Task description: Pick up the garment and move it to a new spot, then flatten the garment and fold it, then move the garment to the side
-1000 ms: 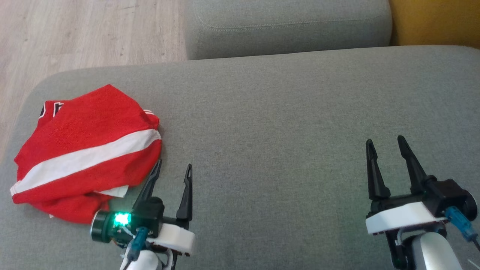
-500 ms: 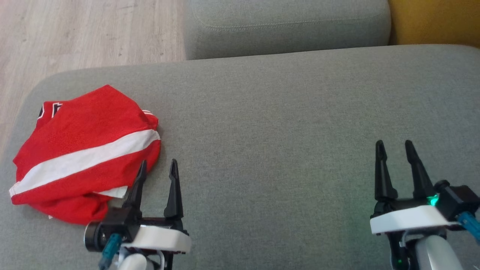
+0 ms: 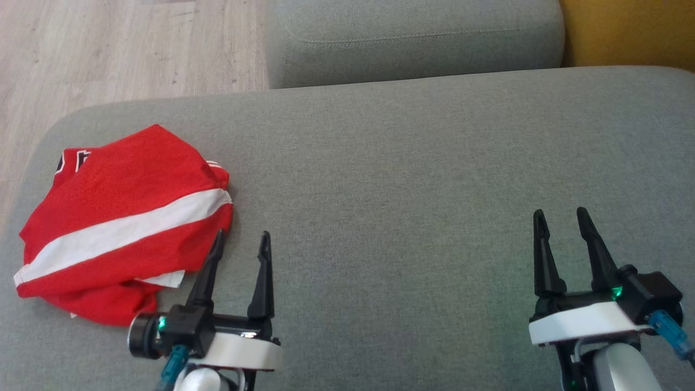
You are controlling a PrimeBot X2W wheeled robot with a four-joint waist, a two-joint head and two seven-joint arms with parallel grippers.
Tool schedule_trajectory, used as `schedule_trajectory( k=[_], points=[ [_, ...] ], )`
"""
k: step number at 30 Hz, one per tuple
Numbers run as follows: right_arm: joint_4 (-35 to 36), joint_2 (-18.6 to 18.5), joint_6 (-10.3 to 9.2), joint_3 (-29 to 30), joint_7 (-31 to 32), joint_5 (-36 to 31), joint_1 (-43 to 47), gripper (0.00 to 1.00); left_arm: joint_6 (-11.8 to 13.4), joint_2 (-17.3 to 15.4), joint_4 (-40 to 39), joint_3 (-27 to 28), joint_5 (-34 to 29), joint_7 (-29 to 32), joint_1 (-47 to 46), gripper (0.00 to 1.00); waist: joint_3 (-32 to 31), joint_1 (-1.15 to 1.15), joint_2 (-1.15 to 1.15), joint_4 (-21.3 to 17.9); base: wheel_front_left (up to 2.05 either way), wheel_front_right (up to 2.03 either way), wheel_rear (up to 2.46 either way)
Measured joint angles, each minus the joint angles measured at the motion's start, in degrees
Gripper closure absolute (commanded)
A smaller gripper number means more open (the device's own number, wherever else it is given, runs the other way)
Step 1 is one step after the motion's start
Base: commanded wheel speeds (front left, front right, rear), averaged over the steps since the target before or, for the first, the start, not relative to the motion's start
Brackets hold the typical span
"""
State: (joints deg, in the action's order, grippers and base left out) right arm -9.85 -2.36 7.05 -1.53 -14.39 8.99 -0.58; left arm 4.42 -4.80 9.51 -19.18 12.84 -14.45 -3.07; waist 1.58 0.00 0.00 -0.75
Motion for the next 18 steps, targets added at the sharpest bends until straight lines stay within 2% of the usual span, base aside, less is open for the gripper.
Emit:
schedule_trajectory(
  k=[9, 18],
  points=[
    [-0.1, 0.0, 0.0, -0.1, 0.0, 0.0, 0.0, 0.0, -1.5, 1.2, 0.8, 2.7, -1.3, 0.0, 0.1, 0.0, -0.2, 0.0, 0.0, 0.4, 0.0, 0.0, 0.0],
    [0.0, 0.0, 0.0, -2.0, 0.0, 0.7, 0.2, 0.0, -2.0, 1.8, 2.0, 4.8, -2.3, 0.0, 0.2, 0.0, -0.6, 0.0, 0.0, 4.8, 0.0, 0.0, 0.0]
  ],
)
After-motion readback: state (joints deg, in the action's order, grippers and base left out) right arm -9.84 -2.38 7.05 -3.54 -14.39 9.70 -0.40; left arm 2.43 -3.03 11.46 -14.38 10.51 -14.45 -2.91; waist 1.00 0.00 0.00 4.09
